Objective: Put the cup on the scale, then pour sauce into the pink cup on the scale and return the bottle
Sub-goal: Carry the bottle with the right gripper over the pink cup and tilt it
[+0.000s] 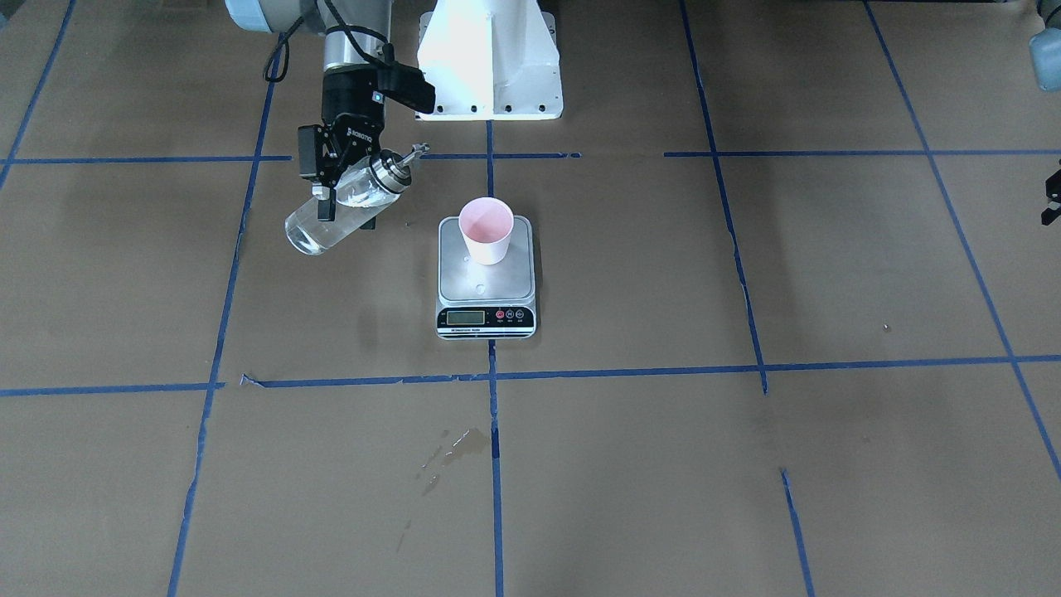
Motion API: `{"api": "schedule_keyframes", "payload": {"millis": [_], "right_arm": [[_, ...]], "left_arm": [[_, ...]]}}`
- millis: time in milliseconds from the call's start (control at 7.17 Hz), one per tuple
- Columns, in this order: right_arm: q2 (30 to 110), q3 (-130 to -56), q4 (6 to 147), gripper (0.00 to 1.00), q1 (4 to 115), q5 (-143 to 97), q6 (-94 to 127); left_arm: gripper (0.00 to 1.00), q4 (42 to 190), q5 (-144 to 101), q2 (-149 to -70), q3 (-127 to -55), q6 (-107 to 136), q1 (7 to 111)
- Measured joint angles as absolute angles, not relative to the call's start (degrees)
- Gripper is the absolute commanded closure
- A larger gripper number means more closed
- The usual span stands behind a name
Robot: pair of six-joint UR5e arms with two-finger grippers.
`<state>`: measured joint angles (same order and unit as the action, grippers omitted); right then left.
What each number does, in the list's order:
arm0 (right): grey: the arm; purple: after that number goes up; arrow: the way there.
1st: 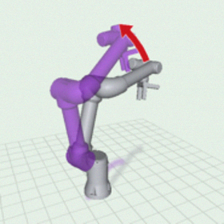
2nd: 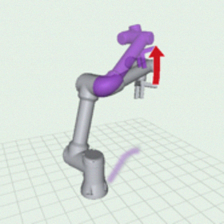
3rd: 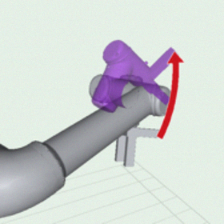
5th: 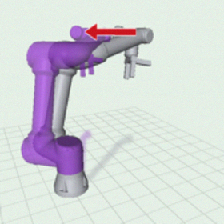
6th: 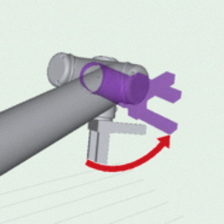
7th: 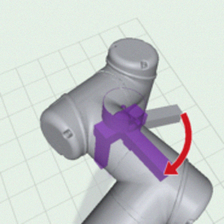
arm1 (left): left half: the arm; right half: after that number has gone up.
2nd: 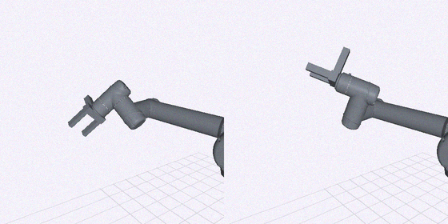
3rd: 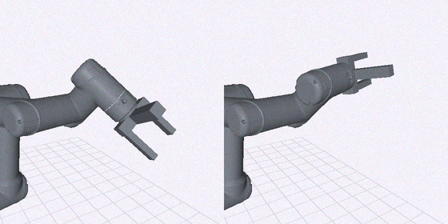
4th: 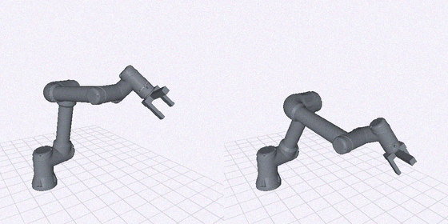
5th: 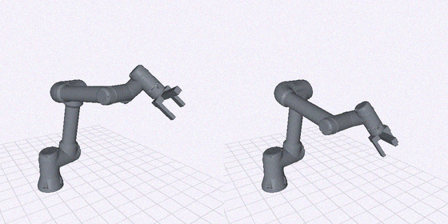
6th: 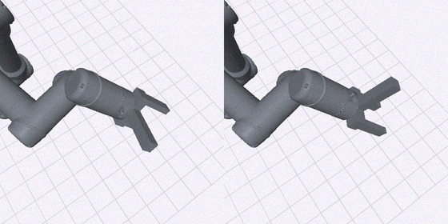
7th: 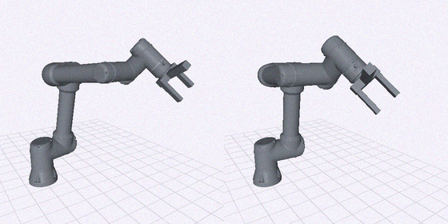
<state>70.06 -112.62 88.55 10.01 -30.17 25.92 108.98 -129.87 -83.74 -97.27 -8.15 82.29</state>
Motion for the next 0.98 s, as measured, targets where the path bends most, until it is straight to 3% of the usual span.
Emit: {"api": "schedule_keyframes", "payload": {"millis": [558, 976], "right_arm": [[65.10, -101.96, 90.63, 1.00, 9.89, -22.20, 19.72], [64.59, -100.29, 92.67, 1.00, 10.02, -18.22, 10.61]], "left_arm": [[0.00, 108.99, -129.73, -83.79, -96.78, -7.96, 82.76], [0.00, 109.02, -129.73, -83.91, -96.79, -7.89, 82.74]]}}
